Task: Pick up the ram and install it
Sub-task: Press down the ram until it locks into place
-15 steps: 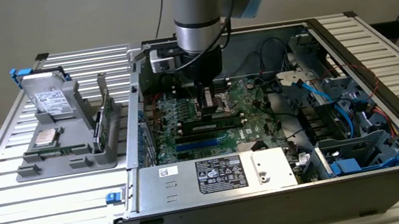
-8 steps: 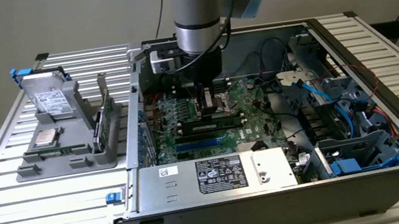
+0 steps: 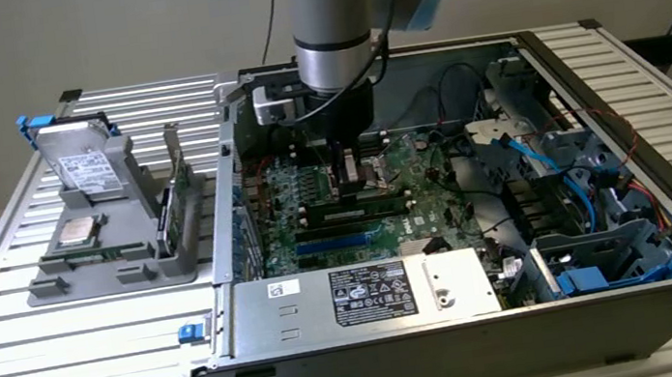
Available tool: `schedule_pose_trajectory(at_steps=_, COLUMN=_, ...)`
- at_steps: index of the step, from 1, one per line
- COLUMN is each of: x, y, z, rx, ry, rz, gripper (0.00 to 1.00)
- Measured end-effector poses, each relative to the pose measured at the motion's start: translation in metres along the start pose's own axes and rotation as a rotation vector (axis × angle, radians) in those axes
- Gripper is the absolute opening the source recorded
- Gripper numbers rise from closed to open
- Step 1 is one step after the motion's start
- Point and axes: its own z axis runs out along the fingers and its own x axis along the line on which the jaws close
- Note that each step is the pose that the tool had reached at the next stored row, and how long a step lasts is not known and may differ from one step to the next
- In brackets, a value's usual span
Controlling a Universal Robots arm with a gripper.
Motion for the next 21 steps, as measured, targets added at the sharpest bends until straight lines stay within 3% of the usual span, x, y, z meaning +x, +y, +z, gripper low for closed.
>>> schedule_pose_trajectory(at_steps=13, x=0.000, y=0.0000, z=0.0018, rx=0.0005, ry=-0.0009, rz=0.000, gripper=0.11)
schedule_pose_trajectory(at_steps=14, x=0.000, y=-0.0004, z=0.0008, rx=0.0020, ry=-0.0024, rz=0.000, gripper=0.11)
schedule_pose_trajectory(at_steps=21, x=0.002, y=-0.0124, z=-0.0148, rx=-0.0030, ry=-0.0005, rz=0.000, gripper=0.11)
